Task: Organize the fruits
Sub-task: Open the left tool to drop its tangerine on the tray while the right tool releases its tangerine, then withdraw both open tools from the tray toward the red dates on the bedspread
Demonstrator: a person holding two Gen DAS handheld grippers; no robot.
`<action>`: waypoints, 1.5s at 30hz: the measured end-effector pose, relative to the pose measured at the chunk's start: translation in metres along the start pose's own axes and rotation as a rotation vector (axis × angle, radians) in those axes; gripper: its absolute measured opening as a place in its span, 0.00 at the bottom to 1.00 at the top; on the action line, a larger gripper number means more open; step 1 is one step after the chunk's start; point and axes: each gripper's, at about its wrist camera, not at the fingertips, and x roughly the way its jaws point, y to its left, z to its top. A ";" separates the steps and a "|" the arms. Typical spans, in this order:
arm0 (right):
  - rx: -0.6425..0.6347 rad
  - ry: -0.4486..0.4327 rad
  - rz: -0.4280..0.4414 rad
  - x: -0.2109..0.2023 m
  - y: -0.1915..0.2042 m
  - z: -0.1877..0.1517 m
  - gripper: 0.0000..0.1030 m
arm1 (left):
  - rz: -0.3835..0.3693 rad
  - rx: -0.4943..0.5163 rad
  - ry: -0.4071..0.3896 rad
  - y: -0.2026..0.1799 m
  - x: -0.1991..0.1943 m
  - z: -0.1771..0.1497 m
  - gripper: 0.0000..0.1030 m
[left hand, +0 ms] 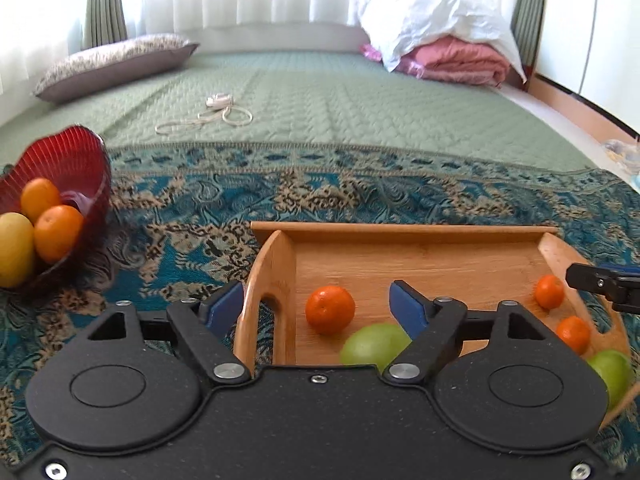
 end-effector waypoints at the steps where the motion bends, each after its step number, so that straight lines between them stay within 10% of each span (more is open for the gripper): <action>1: -0.009 -0.012 0.002 -0.006 0.002 -0.001 0.76 | -0.004 0.004 -0.012 -0.001 -0.007 -0.002 0.82; 21: -0.245 -0.237 0.018 -0.118 0.037 -0.093 0.88 | -0.090 0.095 -0.177 -0.035 -0.144 -0.097 0.99; 38: -0.470 -0.236 0.051 -0.138 0.062 -0.182 0.91 | -0.093 0.145 -0.133 -0.041 -0.153 -0.175 1.00; 45: -0.502 -0.168 0.089 -0.132 0.071 -0.191 0.75 | -0.133 0.194 -0.097 -0.047 -0.148 -0.186 1.00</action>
